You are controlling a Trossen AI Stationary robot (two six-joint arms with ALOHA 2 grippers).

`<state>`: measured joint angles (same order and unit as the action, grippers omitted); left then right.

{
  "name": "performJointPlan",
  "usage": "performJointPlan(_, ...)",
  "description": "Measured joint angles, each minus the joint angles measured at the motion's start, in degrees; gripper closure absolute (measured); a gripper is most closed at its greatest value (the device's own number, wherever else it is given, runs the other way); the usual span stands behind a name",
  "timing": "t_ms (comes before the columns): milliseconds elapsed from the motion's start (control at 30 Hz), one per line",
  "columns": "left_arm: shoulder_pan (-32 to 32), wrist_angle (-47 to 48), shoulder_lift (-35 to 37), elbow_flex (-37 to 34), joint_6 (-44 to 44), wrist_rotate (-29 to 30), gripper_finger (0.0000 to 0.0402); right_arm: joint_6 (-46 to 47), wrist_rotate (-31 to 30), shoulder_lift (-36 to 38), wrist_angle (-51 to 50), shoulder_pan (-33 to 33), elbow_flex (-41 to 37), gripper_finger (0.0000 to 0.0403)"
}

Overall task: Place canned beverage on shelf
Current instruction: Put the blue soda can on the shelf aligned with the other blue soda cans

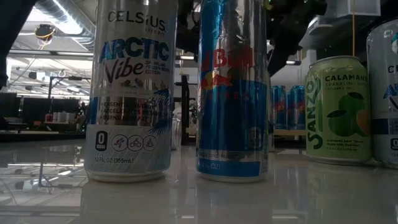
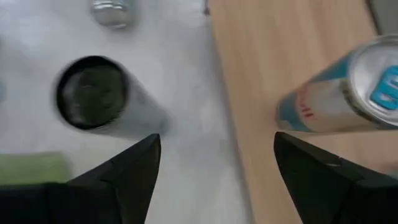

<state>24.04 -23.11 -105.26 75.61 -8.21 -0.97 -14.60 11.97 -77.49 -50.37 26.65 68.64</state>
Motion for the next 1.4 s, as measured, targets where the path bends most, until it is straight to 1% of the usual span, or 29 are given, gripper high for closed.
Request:
performJointPlan(133,1.02,5.10,-3.10,5.26,-0.18,-0.10,0.0346,1.10,-0.98,0.08,2.04,-0.02,-1.05,0.0100)
performJointPlan(267,1.63,10.87,-7.57,10.72,-0.09,-0.07,0.0368,1.11,-1.03,0.08,5.38,-0.02,-2.23,0.0100)
performJointPlan(400,1.93,12.27,-11.07,14.13,-0.03,-0.05,0.0382,1.04,-1.17,0.08,7.63,-0.02,-4.11,0.0100)
performJointPlan(633,2.25,13.23,-12.58,14.56,0.41,0.39,0.0394,0.85,-3.64,0.08,10.88,-0.02,-7.06,0.0100)
performJointPlan(767,2.25,15.21,-12.56,14.56,0.54,0.36,0.0396,0.69,-3.83,0.08,12.42,0.00,-7.47,0.0100)
performJointPlan(900,1.87,15.51,-12.53,14.56,0.57,-0.89,0.0396,0.66,-4.70,0.08,13.68,0.00,-7.47,0.0100)
performJointPlan(1033,1.31,18.12,-12.53,14.56,0.33,-1.37,0.0396,0.61,-6.51,0.08,13.66,0.00,-7.47,0.0100)
performJointPlan(1200,0.98,19.05,-12.53,14.56,0.17,-1.42,0.0396,0.63,-7.24,0.08,13.66,0.00,-7.47,0.0100)
performJointPlan(1400,0.91,20.45,-12.53,14.56,0.20,-1.42,0.0396,0.72,-10.35,0.06,13.21,0.02,-7.47,0.0100)
